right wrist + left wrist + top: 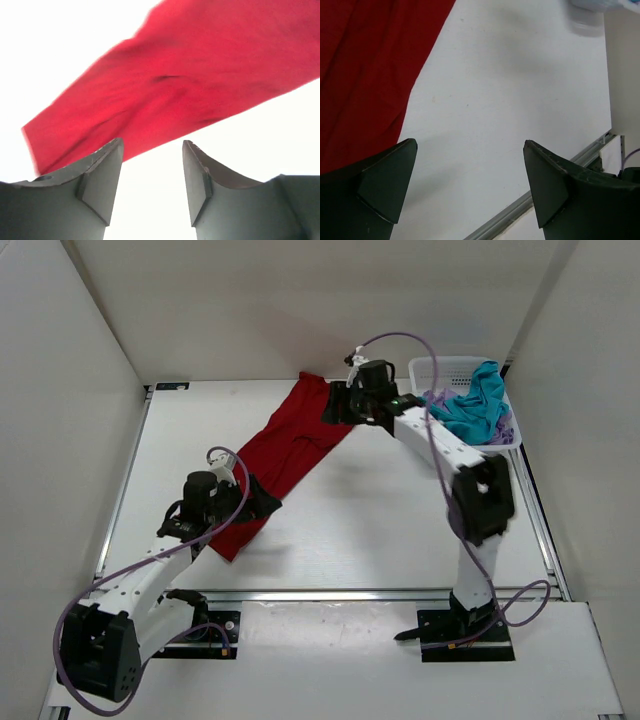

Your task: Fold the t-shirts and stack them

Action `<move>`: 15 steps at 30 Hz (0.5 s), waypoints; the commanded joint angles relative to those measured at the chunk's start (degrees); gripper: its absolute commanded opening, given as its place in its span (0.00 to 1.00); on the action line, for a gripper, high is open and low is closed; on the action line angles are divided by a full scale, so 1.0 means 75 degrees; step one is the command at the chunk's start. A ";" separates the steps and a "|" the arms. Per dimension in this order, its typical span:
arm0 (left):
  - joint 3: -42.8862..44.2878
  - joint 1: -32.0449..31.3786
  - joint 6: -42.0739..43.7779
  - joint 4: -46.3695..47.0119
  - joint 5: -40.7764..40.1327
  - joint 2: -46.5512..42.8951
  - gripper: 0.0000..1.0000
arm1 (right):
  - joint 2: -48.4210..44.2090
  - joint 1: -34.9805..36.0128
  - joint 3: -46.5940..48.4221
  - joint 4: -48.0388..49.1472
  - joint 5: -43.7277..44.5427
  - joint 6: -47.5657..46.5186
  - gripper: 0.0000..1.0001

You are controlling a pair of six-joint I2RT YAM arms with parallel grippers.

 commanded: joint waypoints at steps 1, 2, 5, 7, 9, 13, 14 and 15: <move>-0.0453 0.0588 -0.0257 0.0435 0.0810 -0.0424 0.99 | -0.2224 0.0412 -0.2141 0.1785 0.0038 0.0368 0.48; -0.0767 0.0939 -0.0456 0.0750 0.1381 -0.0471 0.99 | -0.2752 0.0702 -0.3342 0.2357 0.0072 0.0440 0.47; -0.0760 0.1329 -0.0552 0.0838 0.1482 -0.0717 0.63 | -0.3365 0.1885 -0.5761 0.3602 0.0224 0.1246 0.43; -0.0443 0.1061 -0.0341 0.0287 0.0945 -0.0811 0.52 | -0.3391 0.2424 -0.6432 0.4468 0.0317 0.1750 0.42; -0.0115 0.1060 -0.0212 -0.0008 0.0731 -0.0776 0.52 | -0.3181 0.2837 -0.6740 0.4937 0.0295 0.2301 0.41; 0.0249 0.1293 0.0069 -0.0523 0.0625 -0.0764 0.51 | -0.2595 0.3434 -0.6835 0.5549 0.0470 0.2607 0.45; 0.0261 0.1352 0.0035 -0.0571 0.0660 -0.0799 0.51 | -0.2489 0.3528 -0.6765 0.5724 0.0447 0.2736 0.46; 0.0261 0.1364 0.0069 -0.0653 0.0684 -0.0823 0.51 | -0.2279 0.3599 -0.6787 0.5853 0.0470 0.2969 0.46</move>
